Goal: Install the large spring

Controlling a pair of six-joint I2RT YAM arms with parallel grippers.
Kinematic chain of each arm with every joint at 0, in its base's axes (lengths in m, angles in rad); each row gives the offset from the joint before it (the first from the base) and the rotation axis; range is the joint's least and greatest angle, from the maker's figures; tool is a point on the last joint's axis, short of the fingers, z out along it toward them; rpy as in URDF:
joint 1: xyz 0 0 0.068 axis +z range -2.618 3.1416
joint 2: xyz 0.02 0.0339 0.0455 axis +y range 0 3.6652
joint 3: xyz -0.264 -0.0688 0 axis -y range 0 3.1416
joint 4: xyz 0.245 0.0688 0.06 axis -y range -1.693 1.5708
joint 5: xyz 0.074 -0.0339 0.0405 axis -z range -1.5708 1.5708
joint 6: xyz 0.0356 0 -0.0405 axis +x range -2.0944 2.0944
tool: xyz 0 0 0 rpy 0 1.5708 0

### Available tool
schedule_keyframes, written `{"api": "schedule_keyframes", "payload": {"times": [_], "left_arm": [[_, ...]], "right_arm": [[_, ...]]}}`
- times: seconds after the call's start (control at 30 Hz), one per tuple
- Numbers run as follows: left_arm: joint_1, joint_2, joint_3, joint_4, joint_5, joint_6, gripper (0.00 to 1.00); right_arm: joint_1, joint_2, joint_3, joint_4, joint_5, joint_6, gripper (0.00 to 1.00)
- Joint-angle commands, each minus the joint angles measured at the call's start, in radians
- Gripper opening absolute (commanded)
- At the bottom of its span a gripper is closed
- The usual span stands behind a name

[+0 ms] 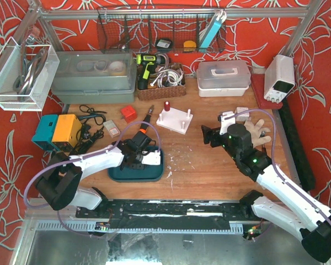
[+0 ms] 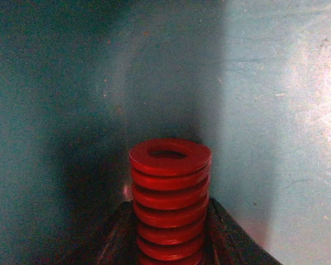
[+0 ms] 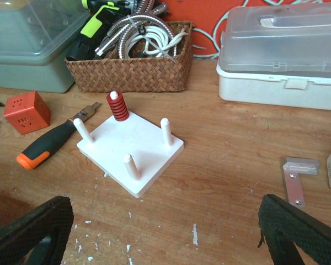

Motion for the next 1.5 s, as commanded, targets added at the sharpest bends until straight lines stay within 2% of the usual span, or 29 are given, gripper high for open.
{"api": "schedule_keyframes", "payload": {"times": [0.0, 0.23, 0.5, 0.67, 0.8, 0.93, 1.07, 1.17, 1.3, 1.47], "left_arm": [[0.005, 0.0, 0.008, -0.032, 0.028, -0.004, 0.31], [0.004, -0.041, 0.041, -0.054, 0.06, -0.037, 0.12], [0.004, -0.151, 0.095, -0.001, 0.119, -0.143, 0.09], [0.001, -0.195, 0.148, 0.088, 0.144, -0.361, 0.07], [-0.024, -0.249, 0.125, 0.219, 0.2, -0.563, 0.05], [-0.07, -0.364, -0.035, 0.52, 0.274, -0.734, 0.05], [-0.085, -0.47, -0.194, 0.785, 0.337, -0.833, 0.04], [-0.088, -0.462, -0.206, 0.795, 0.321, -0.819, 0.03], [-0.098, -0.425, -0.204, 0.804, 0.34, -0.824, 0.01], [-0.12, -0.397, -0.22, 0.874, 0.358, -0.826, 0.02]], "right_arm": [[0.0, -0.02, -0.015, 0.008, 0.028, 0.001, 0.92], [-0.001, -0.022, -0.012, -0.001, 0.025, 0.004, 0.93], [0.0, -0.002, 0.017, -0.019, -0.041, 0.027, 0.95], [0.0, 0.05, 0.079, -0.071, -0.17, 0.051, 0.95], [-0.001, 0.121, 0.139, -0.105, -0.355, 0.078, 0.92], [0.001, 0.204, 0.191, -0.11, -0.559, 0.158, 0.82], [0.014, 0.235, 0.215, -0.067, -0.73, 0.219, 0.71], [0.047, 0.247, 0.234, -0.047, -0.781, 0.239, 0.71], [0.115, 0.276, 0.268, -0.061, -0.79, 0.219, 0.75], [0.167, 0.354, 0.322, -0.127, -0.759, 0.189, 0.76]]}}
